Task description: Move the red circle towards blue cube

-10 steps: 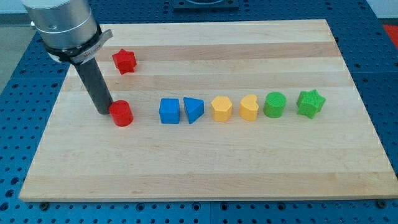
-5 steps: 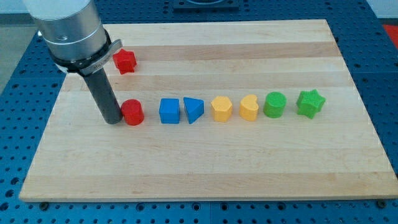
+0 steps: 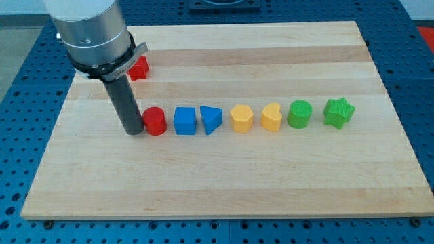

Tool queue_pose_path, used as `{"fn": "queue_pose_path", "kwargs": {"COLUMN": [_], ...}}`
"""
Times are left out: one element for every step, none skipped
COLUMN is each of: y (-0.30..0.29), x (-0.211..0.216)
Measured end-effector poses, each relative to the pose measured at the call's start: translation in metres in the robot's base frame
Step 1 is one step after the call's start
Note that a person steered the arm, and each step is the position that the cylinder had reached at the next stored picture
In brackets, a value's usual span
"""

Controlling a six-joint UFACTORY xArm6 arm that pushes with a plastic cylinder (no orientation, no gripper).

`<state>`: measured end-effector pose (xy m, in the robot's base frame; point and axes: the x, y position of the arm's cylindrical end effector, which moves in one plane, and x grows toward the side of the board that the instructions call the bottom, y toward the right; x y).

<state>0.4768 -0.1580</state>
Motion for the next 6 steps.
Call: {"fn": "queue_pose_path", "kwargs": {"y": [0.0,-0.001,-0.002,-0.011,-0.011,-0.011], "x": [-0.005,-0.012,-0.017,-0.033,-0.033,-0.033]}}
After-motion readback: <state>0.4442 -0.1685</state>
